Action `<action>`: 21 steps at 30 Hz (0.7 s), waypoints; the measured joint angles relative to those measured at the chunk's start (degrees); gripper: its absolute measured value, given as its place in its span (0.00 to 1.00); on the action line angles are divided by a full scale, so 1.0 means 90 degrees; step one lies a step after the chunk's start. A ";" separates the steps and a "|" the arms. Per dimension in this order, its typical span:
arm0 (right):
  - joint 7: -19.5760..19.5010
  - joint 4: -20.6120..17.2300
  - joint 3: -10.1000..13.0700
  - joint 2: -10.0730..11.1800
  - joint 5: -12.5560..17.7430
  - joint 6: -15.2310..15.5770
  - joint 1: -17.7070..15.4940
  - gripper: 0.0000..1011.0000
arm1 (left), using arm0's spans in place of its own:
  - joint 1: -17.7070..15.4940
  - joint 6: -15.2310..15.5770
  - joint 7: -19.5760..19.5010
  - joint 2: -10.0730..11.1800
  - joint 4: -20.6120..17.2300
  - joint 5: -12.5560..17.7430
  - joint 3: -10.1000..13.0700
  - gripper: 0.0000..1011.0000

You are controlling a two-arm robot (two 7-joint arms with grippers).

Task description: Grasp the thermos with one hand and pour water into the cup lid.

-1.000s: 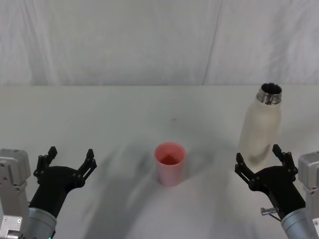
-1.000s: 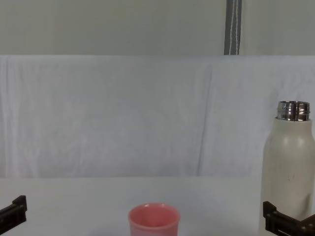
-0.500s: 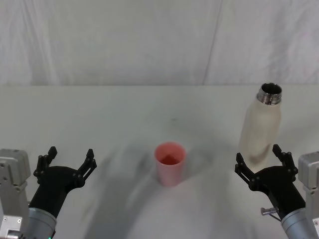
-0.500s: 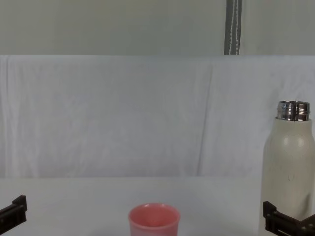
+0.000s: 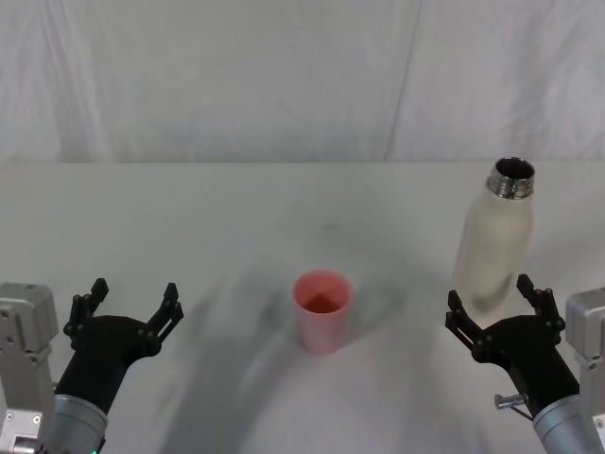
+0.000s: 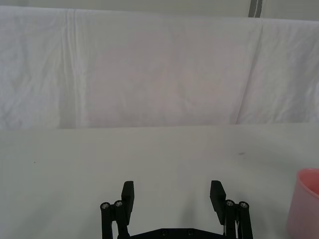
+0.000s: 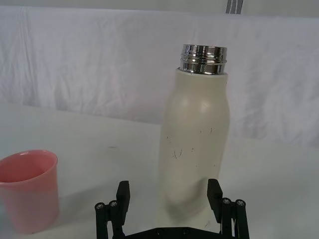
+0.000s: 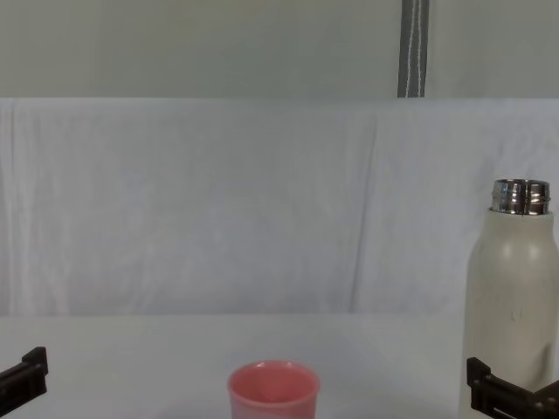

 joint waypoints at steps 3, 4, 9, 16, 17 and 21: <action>0.0000 0.0000 0.0000 0.0000 0.0000 0.0000 0.0000 0.99 | 0.0000 0.0000 0.0000 0.0000 0.0000 0.0000 0.0000 0.99; 0.0000 0.0000 0.0000 0.0000 0.0000 0.0000 0.0000 0.99 | 0.0000 0.0000 0.0000 0.0000 0.0000 0.0000 0.0000 0.99; 0.0073 0.0000 0.0051 -0.0047 -0.0016 -0.0017 -0.0011 0.99 | 0.0000 0.0000 0.0000 0.0000 0.0000 0.0000 0.0000 0.99; 0.0229 0.0003 0.0178 -0.0167 -0.0067 -0.0074 -0.0077 0.99 | 0.0000 0.0000 0.0000 0.0000 0.0000 0.0000 0.0000 0.99; 0.0243 0.0002 0.0188 -0.0179 -0.0071 -0.0079 -0.0085 0.99 | 0.0000 0.0000 0.0000 0.0000 0.0000 0.0000 0.0000 0.99; 0.0312 -0.0002 0.0238 -0.0231 -0.0095 -0.0106 -0.0121 0.99 | 0.0000 0.0000 0.0000 0.0000 0.0000 0.0000 0.0000 0.99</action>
